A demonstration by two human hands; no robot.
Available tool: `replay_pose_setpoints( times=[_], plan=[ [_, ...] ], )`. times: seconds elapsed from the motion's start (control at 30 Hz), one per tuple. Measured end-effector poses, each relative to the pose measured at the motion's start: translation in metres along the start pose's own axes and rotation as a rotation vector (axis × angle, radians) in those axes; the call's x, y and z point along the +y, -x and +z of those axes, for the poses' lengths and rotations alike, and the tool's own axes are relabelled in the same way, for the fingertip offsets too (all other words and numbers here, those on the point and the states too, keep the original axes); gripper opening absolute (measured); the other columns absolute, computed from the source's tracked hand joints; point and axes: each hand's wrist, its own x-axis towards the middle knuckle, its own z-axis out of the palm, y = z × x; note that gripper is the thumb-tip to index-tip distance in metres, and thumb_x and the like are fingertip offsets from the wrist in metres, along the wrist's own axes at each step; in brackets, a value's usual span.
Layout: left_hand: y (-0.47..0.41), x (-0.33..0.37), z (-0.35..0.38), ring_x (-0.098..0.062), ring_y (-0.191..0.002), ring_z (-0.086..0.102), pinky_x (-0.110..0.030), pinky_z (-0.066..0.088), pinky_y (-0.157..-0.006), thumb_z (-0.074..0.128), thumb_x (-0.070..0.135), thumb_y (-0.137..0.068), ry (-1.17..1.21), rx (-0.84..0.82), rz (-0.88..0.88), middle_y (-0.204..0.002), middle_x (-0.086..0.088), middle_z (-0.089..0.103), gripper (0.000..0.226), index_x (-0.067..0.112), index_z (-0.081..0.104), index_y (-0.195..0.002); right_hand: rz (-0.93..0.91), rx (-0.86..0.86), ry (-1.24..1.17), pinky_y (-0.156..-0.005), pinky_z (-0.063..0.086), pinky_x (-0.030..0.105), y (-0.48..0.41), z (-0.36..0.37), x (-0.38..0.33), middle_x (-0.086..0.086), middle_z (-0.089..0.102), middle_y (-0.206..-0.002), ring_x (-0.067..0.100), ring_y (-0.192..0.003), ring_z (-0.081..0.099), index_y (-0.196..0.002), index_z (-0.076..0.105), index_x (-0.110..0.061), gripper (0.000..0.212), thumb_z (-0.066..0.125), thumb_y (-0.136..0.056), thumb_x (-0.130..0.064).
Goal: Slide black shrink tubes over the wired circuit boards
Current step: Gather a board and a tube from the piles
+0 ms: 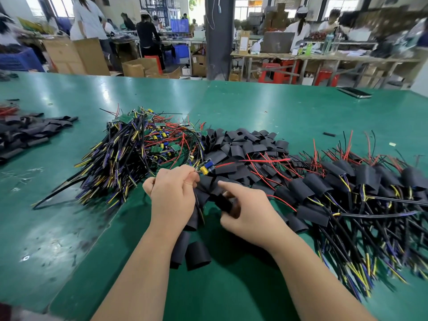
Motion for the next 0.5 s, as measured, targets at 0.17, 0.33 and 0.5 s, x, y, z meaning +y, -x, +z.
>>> replay_pose_setpoints(
  times=[0.17, 0.33, 0.5],
  plan=[
    [-0.001, 0.001, -0.001, -0.014, -0.075, 0.047, -0.031, 0.011, -0.068, 0.038, 0.020, -0.089, 0.039, 0.055, -0.081, -0.067, 0.015, 0.057, 0.027, 0.036, 0.052, -0.071, 0.177, 0.277, -0.558, -0.075, 0.049, 0.016, 0.001, -0.020, 0.006, -0.010, 0.072, -0.087, 0.001, -0.074, 0.061, -0.097, 0.072, -0.022, 0.033, 0.069, -0.077, 0.003],
    [-0.001, 0.001, 0.000, -0.013, -0.073, 0.046, -0.031, 0.011, -0.067, 0.038, 0.022, -0.090, 0.029, 0.053, -0.086, -0.065, 0.016, 0.054, 0.027, 0.035, 0.050, -0.069, 0.418, 0.571, -1.728, -0.066, 0.055, 0.021, -0.003, -0.053, 0.013, 0.008, 0.067, -0.082, 0.014, -0.071, 0.065, -0.084, 0.059, -0.010, 0.005, 0.057, -0.085, -0.005],
    [-0.001, 0.002, 0.000, -0.013, -0.076, 0.046, -0.031, 0.012, -0.068, 0.039, 0.022, -0.089, 0.030, 0.040, -0.089, -0.067, 0.015, 0.057, 0.026, 0.037, 0.051, -0.071, 0.422, 0.681, -1.926, -0.068, 0.058, 0.023, 0.000, -0.061, 0.016, 0.007, 0.070, -0.080, 0.015, -0.074, 0.070, -0.079, 0.067, -0.003, 0.015, 0.058, -0.088, -0.011]
  ],
)
